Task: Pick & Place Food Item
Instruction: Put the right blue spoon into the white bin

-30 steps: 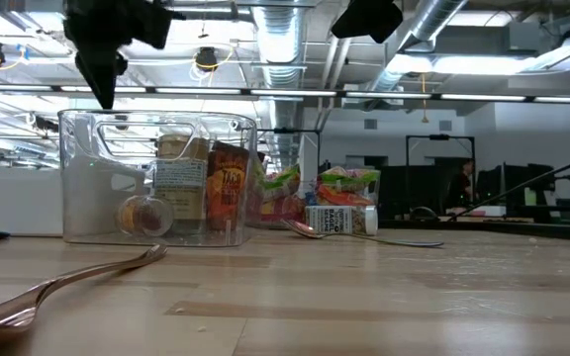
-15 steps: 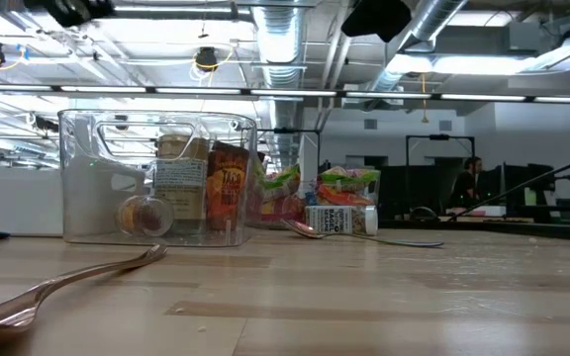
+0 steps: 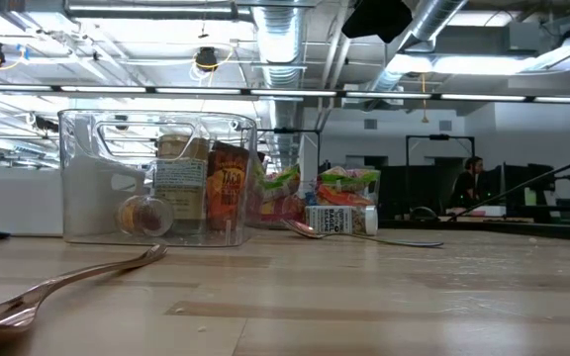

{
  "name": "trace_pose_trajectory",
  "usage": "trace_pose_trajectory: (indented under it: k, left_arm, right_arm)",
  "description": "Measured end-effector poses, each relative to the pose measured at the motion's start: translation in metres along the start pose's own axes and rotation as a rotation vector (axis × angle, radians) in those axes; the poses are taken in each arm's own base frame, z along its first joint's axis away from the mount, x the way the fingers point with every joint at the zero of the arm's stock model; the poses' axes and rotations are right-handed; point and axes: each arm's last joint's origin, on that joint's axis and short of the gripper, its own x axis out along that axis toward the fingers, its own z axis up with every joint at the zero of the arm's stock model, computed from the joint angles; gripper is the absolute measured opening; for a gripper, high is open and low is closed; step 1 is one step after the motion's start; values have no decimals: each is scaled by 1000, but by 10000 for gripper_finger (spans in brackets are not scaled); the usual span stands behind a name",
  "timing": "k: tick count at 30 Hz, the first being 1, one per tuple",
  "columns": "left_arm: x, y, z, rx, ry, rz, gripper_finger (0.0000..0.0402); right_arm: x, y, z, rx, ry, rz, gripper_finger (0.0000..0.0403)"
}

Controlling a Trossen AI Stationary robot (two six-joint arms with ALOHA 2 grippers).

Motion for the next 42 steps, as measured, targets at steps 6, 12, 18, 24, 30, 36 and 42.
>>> trace_pose_trajectory:
  k: [6, 12, 18, 24, 30, 36, 42]
  left_arm:
    - [45, 1, -20, -437, 120, 158, 159]
    - [73, 21, -41, -1029, 128, 334, 159]
    - [82, 33, -61, -1210, 74, 434, 159]
    - [89, 36, -61, -1314, 18, 400, 159]
    - [102, 43, -65, -1362, -12, 337, 159]
    - [107, 49, -77, -1386, 26, 357, 147]
    - [116, 51, -81, -1385, 32, 371, 104]
  right_arm:
    - [0, 0, 0, 0, 0, 0, 295]
    - [0, 0, 0, 7, -2, 0, 295]
    - [0, 0, 0, 30, 4, 0, 295]
    - [0, 2, -1, 22, 12, 3, 295]
    - [0, 2, -2, 21, 13, 2, 295]
    - [0, 2, -2, 18, 16, 2, 295]
    - [0, 2, -2, 18, 16, 2, 295]
